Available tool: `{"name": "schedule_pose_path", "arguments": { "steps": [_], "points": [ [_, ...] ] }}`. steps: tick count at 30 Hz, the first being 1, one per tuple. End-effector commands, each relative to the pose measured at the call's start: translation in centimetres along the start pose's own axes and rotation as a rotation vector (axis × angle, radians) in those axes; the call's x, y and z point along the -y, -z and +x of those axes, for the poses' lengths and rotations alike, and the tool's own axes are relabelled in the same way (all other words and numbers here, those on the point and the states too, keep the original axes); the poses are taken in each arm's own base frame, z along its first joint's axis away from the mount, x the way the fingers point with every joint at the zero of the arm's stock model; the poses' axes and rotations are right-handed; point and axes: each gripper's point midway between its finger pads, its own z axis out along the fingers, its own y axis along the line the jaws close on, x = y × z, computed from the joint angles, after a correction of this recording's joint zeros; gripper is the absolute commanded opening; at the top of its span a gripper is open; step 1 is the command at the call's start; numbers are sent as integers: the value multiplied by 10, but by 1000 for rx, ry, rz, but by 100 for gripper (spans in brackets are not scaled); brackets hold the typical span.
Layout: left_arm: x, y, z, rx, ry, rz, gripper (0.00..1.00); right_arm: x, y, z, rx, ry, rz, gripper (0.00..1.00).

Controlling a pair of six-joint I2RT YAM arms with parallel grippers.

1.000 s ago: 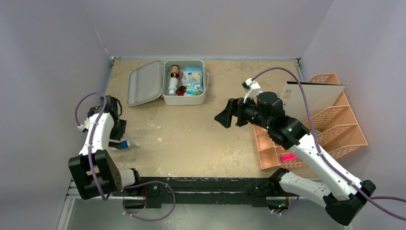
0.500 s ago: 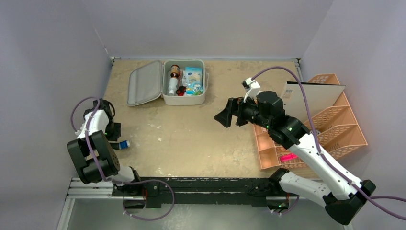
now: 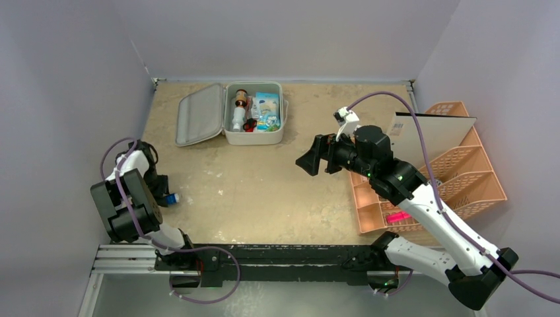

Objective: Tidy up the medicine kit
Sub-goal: Pick up the medical item at the center of the board.

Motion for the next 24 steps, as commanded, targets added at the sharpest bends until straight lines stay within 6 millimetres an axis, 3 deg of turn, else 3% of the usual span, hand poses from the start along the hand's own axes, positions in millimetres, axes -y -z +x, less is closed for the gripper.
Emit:
{"name": "schedule_pose_path", "arguments": {
  "steps": [1,5,10,15,20,24],
  "points": [
    [-1,5,-5,16,-5,14,47,-10,9,-15,50,16,-33,99],
    [1,14,-14,49,-9,39,31,-8,8,-14,52,16,-24,99],
    [0,23,-21,72,-48,42,23,-9,8,-14,55,14,-31,99],
    [10,42,-29,94,-115,122,18,-9,7,-14,55,13,-34,99],
    [44,82,-30,102,-252,314,17,-9,2,-13,45,7,-39,99],
    [92,136,-15,190,-528,574,13,-10,1,-12,41,6,-46,99]
  ]
}}
